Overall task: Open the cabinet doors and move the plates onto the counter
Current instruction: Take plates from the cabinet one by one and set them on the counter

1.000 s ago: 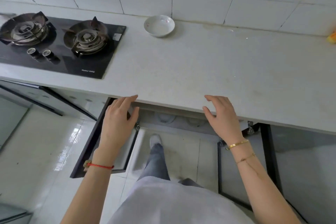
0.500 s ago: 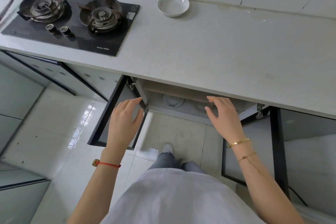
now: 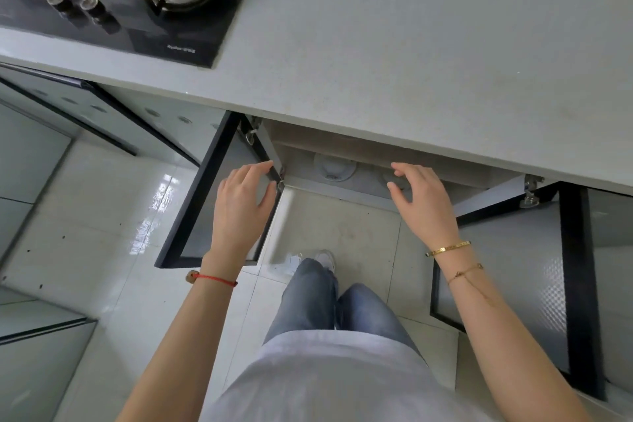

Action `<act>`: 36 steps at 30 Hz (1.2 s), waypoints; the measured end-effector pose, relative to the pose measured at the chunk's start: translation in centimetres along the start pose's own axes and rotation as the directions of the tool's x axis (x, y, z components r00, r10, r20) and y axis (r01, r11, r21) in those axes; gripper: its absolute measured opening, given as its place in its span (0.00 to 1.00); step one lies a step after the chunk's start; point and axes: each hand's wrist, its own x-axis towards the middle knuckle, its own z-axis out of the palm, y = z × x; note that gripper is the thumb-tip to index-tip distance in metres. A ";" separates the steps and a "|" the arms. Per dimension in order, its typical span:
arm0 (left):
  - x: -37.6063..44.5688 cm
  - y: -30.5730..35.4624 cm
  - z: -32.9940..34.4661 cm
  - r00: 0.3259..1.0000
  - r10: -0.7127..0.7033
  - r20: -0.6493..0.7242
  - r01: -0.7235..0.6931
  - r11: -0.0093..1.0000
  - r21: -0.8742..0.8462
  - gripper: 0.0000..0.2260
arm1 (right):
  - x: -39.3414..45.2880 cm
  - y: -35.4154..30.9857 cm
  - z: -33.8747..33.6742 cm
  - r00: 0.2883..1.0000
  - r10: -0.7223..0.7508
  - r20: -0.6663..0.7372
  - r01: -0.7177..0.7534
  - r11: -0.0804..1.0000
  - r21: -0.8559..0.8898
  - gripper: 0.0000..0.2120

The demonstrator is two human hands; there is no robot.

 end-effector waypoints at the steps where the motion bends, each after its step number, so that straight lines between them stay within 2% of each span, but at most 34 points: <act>1: 0.1 -0.7 1.3 1.000 -0.006 0.001 0.006 1.000 0.006 0.14 | 0.3 0.8 1.1 1.000 0.001 0.004 -0.001 1.000 -0.003 0.16; 12: 3.5 -9.3 19.6 0.999 0.003 -0.045 -0.002 1.000 0.022 0.14 | 3.9 12.7 16.8 0.999 0.022 -0.029 -0.022 1.000 -0.002 0.16; 24: 13.8 -17.5 36.9 0.976 0.157 -0.152 -0.161 0.987 -0.013 0.13 | 15.3 24.2 30.8 0.970 -0.034 -0.241 0.032 0.999 -0.011 0.17; 32: 22.9 -17.7 43.0 0.999 -0.019 -0.047 0.010 0.981 -0.192 0.16 | 24.7 27.9 33.9 0.946 0.009 -0.325 -0.011 1.000 -0.004 0.16; 36: 26.1 -17.2 44.8 0.998 -0.055 0.001 0.054 0.980 -0.193 0.16 | 27.5 28.3 34.4 0.959 0.054 -0.277 -0.057 0.998 -0.003 0.15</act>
